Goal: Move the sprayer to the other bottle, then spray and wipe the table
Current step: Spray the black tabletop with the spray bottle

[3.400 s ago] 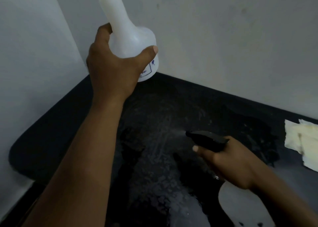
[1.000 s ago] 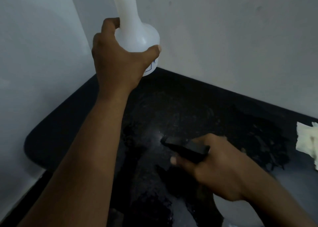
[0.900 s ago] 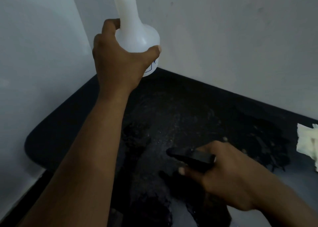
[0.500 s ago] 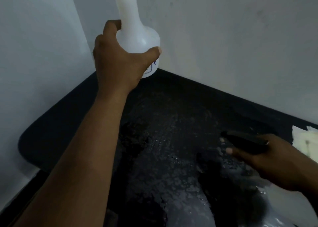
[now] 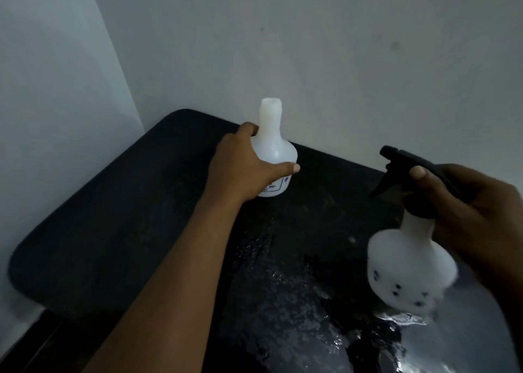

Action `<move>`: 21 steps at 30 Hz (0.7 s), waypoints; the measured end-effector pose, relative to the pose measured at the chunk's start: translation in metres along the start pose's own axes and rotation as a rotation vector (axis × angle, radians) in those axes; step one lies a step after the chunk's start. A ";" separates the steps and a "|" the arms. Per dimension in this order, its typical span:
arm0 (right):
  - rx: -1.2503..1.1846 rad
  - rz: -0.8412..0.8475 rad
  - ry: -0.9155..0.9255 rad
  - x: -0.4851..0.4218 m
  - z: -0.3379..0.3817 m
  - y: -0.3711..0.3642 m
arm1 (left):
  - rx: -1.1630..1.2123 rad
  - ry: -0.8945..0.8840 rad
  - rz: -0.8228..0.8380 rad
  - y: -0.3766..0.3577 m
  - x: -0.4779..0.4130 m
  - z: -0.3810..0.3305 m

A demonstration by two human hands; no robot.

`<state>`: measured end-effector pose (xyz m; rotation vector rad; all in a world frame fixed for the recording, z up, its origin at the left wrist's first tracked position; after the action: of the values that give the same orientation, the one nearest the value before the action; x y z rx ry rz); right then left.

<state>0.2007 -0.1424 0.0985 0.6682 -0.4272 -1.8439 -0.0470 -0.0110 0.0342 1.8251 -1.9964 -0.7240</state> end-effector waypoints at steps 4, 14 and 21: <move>0.007 -0.001 0.093 -0.031 0.007 -0.003 | 0.052 0.022 -0.096 -0.011 -0.004 0.001; 0.178 0.053 0.145 -0.144 -0.025 -0.031 | -0.037 -0.100 0.046 -0.048 -0.083 -0.019; 0.296 0.129 0.122 -0.184 -0.026 -0.035 | -0.112 -0.129 0.173 -0.068 -0.122 0.003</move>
<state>0.2400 0.0419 0.1028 0.9265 -0.6543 -1.6228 0.0210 0.1075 0.0036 1.5559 -2.1163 -0.8999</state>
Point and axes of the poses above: each hand's wrist, its own x-axis away from the middle knuckle, its own y-axis out of the back of the hand, z = x × y, the point moved 5 cm from there along -x, towards the middle knuckle, and after that the axes turned 3 degrees about z, right-handed, at the moved point
